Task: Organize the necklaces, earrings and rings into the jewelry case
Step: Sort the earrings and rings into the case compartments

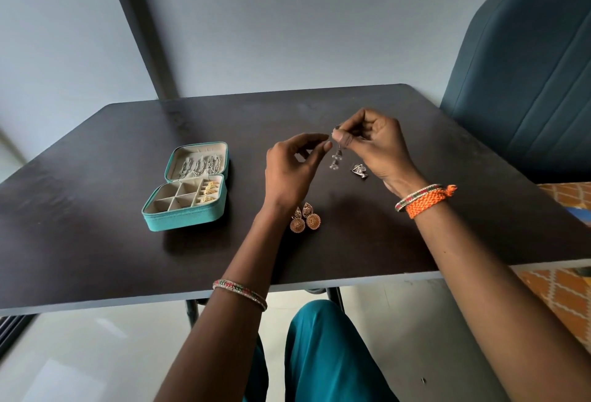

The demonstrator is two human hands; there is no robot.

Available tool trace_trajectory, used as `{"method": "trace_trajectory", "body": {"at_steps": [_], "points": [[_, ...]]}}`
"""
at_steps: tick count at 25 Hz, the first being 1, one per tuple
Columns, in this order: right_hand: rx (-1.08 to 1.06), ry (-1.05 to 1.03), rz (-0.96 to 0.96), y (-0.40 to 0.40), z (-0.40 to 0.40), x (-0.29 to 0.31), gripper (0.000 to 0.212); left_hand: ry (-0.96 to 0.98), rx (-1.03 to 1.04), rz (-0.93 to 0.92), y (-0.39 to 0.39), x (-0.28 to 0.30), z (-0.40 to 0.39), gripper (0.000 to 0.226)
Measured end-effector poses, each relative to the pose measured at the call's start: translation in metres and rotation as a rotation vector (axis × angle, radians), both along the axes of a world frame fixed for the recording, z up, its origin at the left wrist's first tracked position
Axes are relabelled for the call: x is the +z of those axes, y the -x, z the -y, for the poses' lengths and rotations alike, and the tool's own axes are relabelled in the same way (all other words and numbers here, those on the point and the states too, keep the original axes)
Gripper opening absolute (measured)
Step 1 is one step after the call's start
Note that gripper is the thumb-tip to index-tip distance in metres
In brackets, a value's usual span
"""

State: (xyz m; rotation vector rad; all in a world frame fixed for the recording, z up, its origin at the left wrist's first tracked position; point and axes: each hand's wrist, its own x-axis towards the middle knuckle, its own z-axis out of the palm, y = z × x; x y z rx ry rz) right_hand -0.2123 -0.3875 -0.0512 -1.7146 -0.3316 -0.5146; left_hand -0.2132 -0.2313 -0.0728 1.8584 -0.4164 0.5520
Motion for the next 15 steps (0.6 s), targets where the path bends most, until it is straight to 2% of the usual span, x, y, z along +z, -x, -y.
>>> {"method": "trace_trajectory", "body": {"at_steps": [3, 9, 15], "points": [[0.064, -0.065, -0.022, 0.005, -0.009, 0.001, 0.025, 0.126, -0.067, -0.037, -0.002, 0.0, -0.001, 0.01], [0.188, -0.263, -0.107, 0.011, -0.014, -0.003, 0.014, 0.29, -0.121, -0.11, -0.005, 0.0, -0.004, 0.012], [0.127, -0.101, -0.119, 0.008, -0.017, -0.005, 0.018, 0.363, -0.144, -0.159, -0.003, 0.003, -0.003, 0.012]]}}
